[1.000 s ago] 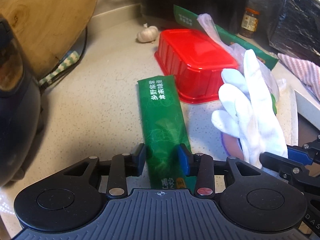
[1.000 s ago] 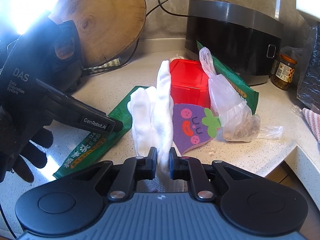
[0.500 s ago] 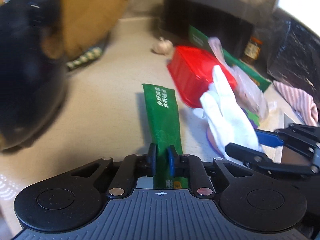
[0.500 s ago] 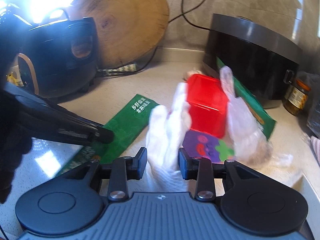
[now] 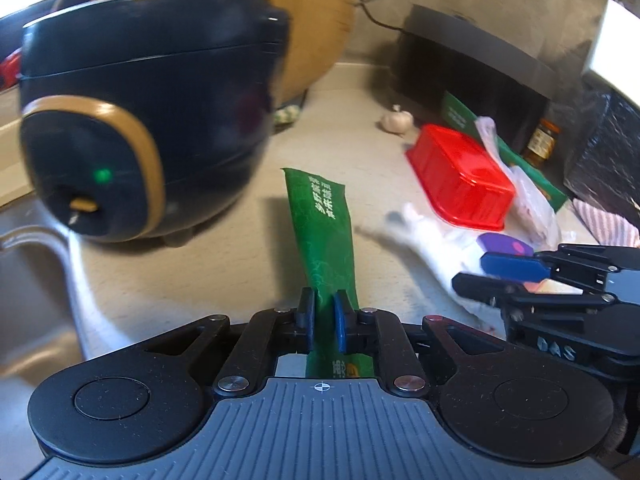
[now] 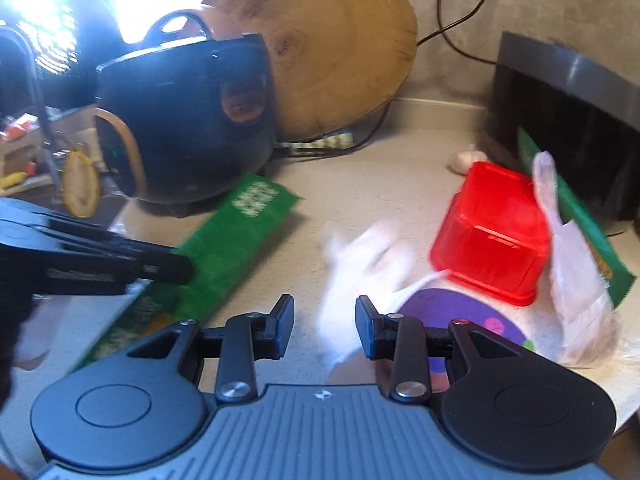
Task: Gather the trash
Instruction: 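Lift the green packet with the left gripper while the right gripper holds the glove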
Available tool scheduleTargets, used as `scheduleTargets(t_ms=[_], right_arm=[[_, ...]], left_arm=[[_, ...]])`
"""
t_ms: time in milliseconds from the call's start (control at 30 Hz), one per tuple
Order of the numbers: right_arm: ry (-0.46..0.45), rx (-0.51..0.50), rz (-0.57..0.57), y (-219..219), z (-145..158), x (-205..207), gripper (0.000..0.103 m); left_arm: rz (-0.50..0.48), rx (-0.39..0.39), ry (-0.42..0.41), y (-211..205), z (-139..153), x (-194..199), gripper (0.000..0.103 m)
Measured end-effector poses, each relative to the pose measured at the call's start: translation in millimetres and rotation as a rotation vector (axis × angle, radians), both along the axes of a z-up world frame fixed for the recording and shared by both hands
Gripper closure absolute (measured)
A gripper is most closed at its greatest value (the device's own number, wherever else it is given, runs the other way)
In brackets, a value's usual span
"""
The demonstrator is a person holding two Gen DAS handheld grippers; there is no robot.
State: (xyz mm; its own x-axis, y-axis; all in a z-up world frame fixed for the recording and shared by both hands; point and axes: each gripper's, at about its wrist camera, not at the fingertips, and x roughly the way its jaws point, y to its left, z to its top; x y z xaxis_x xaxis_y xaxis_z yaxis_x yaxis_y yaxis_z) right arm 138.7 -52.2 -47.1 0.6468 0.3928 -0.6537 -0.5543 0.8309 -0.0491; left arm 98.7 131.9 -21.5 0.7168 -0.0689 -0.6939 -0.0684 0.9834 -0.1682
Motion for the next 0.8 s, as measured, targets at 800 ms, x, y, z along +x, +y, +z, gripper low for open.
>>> scheduleTargets(t_ms=[800], right_arm=[[0.1, -0.114, -0.121, 38, -22, 22, 0.094]], left_arm=[[-0.013, -0.123, -0.049, 32, 0, -27, 0.09]])
